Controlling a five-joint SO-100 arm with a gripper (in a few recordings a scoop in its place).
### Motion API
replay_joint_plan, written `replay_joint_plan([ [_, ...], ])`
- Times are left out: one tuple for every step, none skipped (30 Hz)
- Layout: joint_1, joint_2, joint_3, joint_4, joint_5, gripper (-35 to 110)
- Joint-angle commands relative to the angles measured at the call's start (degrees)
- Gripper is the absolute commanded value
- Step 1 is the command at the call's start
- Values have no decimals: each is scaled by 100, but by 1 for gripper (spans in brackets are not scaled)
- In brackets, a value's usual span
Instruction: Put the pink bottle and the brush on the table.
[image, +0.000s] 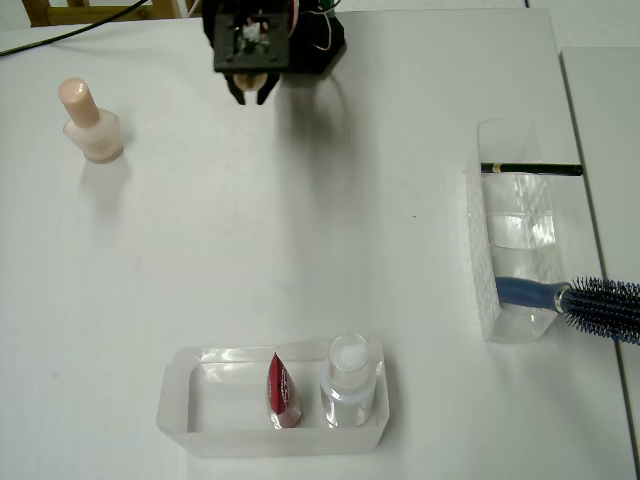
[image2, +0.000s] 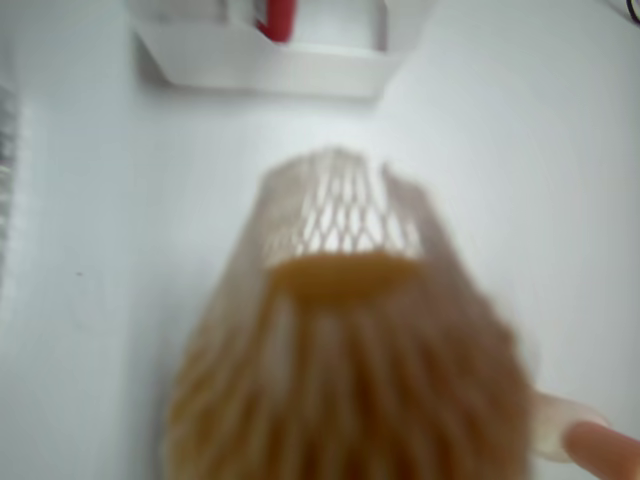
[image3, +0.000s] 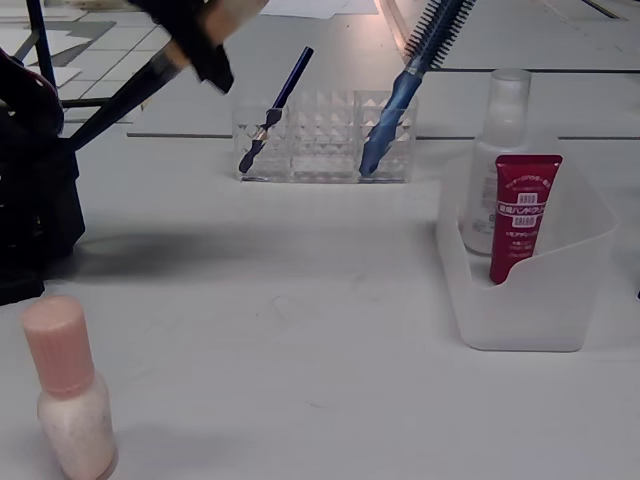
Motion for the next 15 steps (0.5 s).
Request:
replay_joint_plan([
  [492, 141, 220, -114, -431, 0],
  [615, 123, 316, -211, -527, 0],
  [721, 114, 439, -352, -598, 0],
  [835, 105, 571, -501, -703, 0],
  [958, 97, 677, -624, -844, 0],
  [1090, 88, 817, -773, -984, 0],
  [1222, 70, 949, -914, -1125, 0],
  [1371, 44, 1081, -1081, -1283, 0],
  [1529, 0, 1266, -1318, -1494, 0],
  [1661, -44, 1433, -1582, -1644, 0],
  [1775, -114, 1547, -1811, -1775, 0],
  [1872, -202, 1617, -1986, -1863, 0],
  [1942, -290, 1635, -2101, -1942, 0],
  [2021, -378, 1661, -2215, -2021, 0],
  [2092, -475, 1670, -2329, -2092, 0],
])
